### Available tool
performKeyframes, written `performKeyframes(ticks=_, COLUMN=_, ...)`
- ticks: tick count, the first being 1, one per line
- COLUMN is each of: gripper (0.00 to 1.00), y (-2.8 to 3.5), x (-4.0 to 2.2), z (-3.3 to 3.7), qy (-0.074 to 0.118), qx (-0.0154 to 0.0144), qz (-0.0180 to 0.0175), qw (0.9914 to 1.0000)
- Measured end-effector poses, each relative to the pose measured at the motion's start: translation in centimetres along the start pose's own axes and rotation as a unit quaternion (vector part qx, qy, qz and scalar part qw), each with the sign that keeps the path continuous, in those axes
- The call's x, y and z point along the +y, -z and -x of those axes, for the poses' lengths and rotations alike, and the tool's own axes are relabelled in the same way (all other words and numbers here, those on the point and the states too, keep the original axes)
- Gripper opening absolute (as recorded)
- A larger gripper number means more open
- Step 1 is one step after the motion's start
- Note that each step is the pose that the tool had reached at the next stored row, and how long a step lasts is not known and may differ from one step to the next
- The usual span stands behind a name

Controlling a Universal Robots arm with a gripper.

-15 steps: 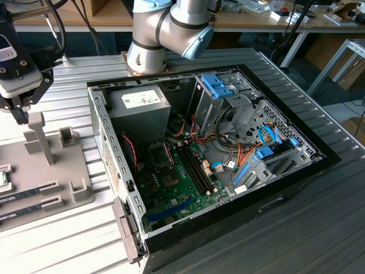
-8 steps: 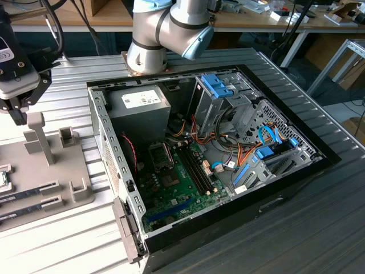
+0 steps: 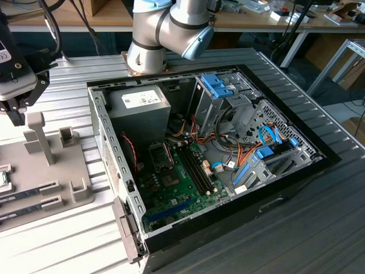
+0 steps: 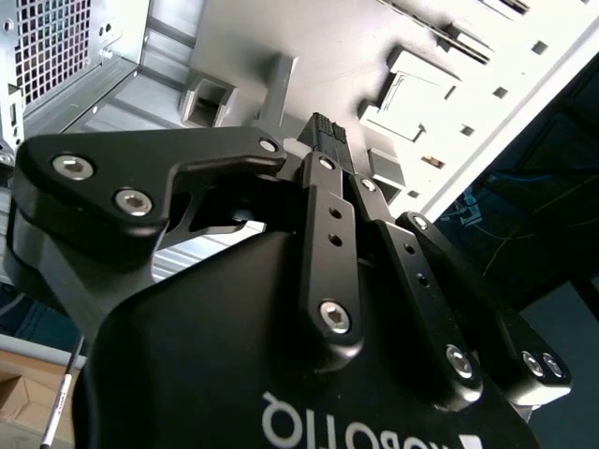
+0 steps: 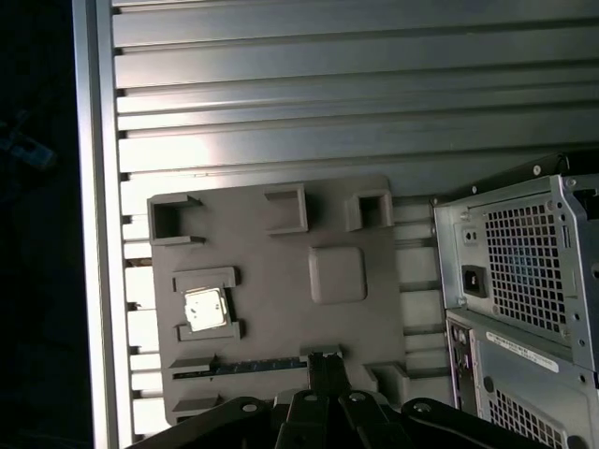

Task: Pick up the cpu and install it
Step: 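Reach for the cpu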

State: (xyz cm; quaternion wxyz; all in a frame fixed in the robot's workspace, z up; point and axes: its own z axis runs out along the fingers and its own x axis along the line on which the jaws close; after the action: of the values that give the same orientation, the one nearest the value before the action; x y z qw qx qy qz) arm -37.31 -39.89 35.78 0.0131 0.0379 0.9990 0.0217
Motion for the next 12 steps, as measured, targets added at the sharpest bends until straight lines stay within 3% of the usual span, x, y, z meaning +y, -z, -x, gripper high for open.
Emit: performKeyframes(ticks=12, gripper=0.11, y=-0.22, x=-0.05, z=-0.51, qy=0.0, qx=0.0, qz=0.0, qw=1.0)
